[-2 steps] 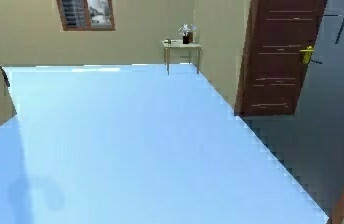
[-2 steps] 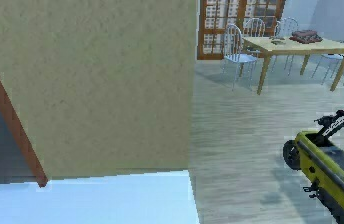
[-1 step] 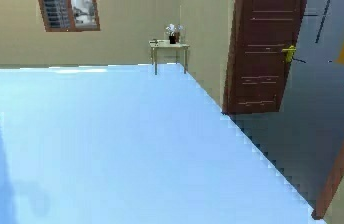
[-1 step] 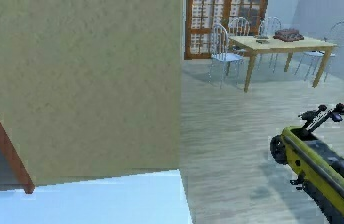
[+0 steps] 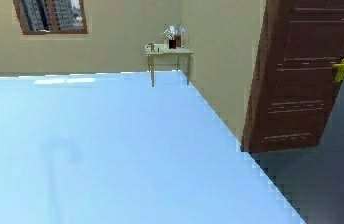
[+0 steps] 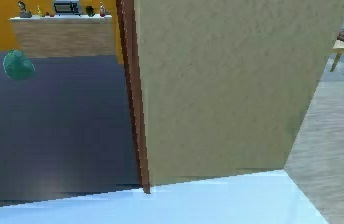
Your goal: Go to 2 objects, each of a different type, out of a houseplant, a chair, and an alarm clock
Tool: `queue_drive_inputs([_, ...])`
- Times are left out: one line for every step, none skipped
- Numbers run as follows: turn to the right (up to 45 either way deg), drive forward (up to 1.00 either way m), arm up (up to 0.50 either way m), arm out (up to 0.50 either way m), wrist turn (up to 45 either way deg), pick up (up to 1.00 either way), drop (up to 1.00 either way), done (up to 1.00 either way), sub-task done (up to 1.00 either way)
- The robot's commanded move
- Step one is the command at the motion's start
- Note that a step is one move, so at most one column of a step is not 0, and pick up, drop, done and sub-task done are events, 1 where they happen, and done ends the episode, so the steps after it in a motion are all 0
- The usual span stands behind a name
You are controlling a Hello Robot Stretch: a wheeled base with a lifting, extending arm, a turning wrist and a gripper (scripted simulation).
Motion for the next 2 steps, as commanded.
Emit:
queue_drive_inputs([0.0,1.0,0.0,0.0,0.0,0.0,0.0,0.0,0.0])
queue_drive_inputs([0.0,1.0,0.0,0.0,0.0,0.0,0.0,0.0,0.0])
